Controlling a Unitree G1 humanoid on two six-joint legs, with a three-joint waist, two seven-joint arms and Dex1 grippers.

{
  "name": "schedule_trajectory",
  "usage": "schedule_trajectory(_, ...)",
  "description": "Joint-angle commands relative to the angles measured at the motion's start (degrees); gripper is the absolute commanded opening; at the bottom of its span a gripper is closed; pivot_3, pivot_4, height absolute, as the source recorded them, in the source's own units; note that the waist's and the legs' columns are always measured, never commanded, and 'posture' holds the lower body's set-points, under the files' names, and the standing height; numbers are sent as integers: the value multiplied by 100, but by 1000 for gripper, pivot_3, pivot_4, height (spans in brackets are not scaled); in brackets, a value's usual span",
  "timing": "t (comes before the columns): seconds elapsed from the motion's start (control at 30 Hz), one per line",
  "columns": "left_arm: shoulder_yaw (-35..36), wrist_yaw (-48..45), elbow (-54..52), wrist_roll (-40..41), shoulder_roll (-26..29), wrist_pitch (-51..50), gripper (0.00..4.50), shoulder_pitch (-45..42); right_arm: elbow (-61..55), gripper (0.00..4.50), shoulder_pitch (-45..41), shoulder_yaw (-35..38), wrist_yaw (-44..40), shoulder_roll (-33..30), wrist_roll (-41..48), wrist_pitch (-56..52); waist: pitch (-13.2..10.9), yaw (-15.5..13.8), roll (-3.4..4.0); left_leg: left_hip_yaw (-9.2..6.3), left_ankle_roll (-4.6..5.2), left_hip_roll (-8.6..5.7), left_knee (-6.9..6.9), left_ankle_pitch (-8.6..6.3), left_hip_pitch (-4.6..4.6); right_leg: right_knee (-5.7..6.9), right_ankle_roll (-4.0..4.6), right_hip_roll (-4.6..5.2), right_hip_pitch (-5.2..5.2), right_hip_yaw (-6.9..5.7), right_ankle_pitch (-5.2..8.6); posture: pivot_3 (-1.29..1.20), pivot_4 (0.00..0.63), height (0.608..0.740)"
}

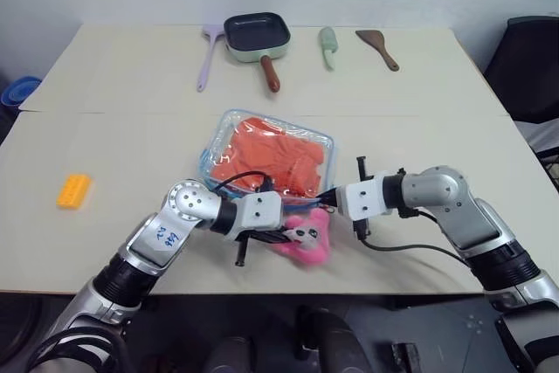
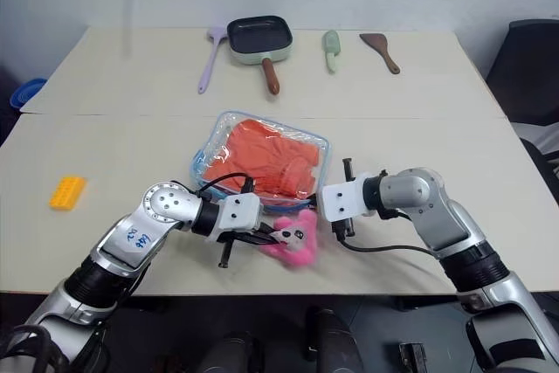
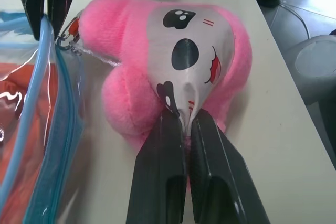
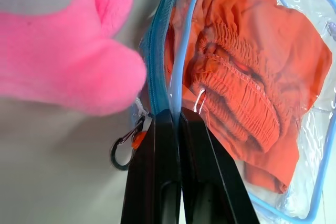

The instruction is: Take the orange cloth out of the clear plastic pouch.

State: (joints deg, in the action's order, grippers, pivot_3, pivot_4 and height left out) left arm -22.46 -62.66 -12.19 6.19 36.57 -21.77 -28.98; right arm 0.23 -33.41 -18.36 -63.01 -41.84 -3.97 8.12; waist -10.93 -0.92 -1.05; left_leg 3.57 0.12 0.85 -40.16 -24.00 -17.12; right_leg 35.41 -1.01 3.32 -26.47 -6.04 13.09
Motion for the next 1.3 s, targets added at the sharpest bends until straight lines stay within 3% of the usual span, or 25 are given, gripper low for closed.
schedule_trajectory(0.03,182,-3,245,-210,374,192,0,269,-57,40,-161,337,-87,-48,303,-248,0,19,0,0,0,0,0,0,2,1,1,0,0,0,0,0,150,740)
schedule_trajectory(0.37,788,35,134,-60,1054,392,0,1027,-149,40,-243,564,-215,-12,853,-975,0,157,0,3,-19,11,11,4,6,12,28,-1,0,0,15,0,150,740)
schedule_trajectory(0.8,2378,4,-43,850,1912,-279,0,1919,556,40,-85,512,-71,-273,185,748,-5,258,8,2,-30,14,17,6,9,18,36,-3,-13,-2,20,0,150,740)
schedule_trajectory(0.93,2830,-147,461,867,2285,-1,0,2155,630,40,-18,554,-92,-416,161,1292,-8,246,13,0,-32,15,16,6,12,16,38,-2,-16,-6,21,0,150,740)
schedule_trajectory(1.03,3071,-106,1420,705,2530,338,0,2014,656,40,142,628,-171,-656,236,1766,-9,234,15,-5,-31,15,16,5,12,12,38,-1,-18,-11,21,0,150,740)
schedule_trajectory(1.17,3174,-67,2524,587,2767,846,0,1688,666,40,415,773,-231,-938,434,2117,-12,241,19,-6,-30,14,17,4,11,12,38,0,-18,-15,21,0,150,740)
schedule_trajectory(1.3,3155,-80,2833,624,2760,941,0,1529,653,40,589,842,-240,-1051,555,2260,-13,245,21,-4,-30,15,19,3,11,12,38,-1,-18,-14,21,0,150,740)
